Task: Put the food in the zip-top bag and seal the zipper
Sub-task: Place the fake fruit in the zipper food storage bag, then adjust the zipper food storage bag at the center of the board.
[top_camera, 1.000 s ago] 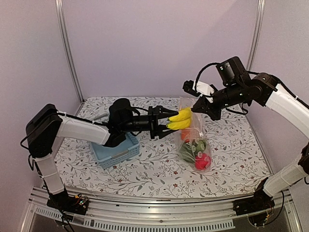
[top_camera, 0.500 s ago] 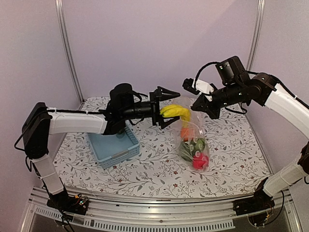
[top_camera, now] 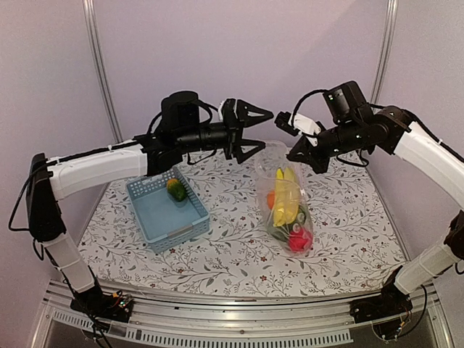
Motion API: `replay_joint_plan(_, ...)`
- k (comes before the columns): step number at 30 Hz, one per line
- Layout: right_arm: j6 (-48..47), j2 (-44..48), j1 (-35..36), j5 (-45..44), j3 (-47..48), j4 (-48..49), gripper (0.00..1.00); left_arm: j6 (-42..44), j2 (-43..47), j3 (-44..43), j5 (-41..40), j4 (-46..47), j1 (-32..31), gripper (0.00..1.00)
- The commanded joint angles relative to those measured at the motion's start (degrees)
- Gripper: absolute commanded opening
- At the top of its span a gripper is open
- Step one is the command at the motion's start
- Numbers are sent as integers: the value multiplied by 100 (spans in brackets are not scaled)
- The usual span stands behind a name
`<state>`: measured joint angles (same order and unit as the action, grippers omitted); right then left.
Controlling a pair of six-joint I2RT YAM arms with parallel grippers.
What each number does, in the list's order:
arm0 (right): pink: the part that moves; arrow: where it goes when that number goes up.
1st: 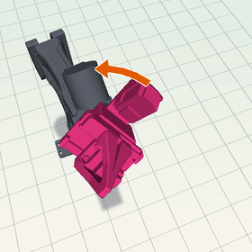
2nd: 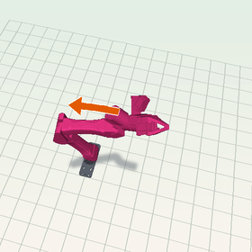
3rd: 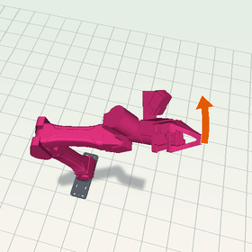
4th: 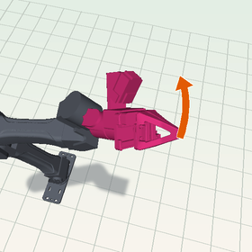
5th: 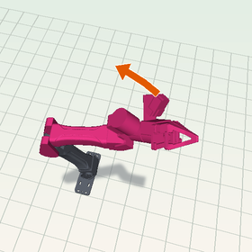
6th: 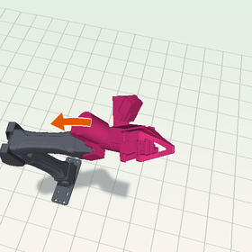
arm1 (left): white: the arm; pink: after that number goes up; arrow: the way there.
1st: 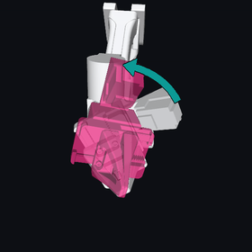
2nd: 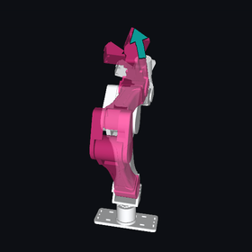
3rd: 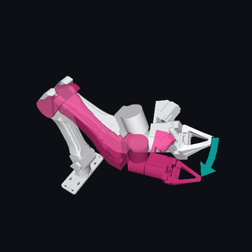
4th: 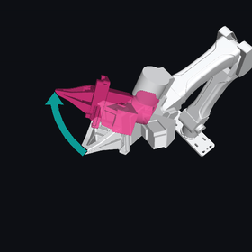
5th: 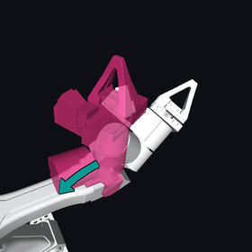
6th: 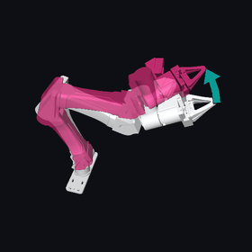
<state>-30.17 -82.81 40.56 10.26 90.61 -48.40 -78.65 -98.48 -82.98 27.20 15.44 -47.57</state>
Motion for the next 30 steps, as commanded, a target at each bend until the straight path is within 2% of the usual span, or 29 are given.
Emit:
replay_joint_plan(1,87,18,-403,-287,276,236,0,3299,512,-1179,-2200,-3041,-203,100)
replay_joint_plan(2,48,12,-589,-260,322,302,0,3995,624,-1337,-2976,-3355,-329,100)
replay_joint_plan(4,-78,-19,-1070,-237,494,401,0,5161,993,-1070,-4293,-3324,-546,100)
replay_joint_plan(7,-295,-217,-1639,-497,925,497,0,5932,1712,513,-5562,-2367,-510,100)
replay_joint_plan(8,-379,-268,-1732,-619,974,563,0,6038,1929,930,-5681,-2132,-433,100)
replay_joint_plan(10,-511,-297,-1753,-730,969,666,0,6160,2179,1396,-5622,-2201,-194,97)
replay_joint_plan(15,-293,-362,-1620,560,671,472,0,5474,1899,1591,-5423,-4001,593,85)
replay_joint_plan(18,-289,-415,-1295,762,147,580,0,5242,1486,1675,-4684,-4510,1161,76)
replay_joint_plan(25,-57,-586,-909,1240,-492,656,0,4815,629,1726,-3721,-4402,1989,75)
replay_joint_plan(30,-15,-469,-865,1297,-693,702,0,4304,194,1777,-2936,-3877,2408,75)
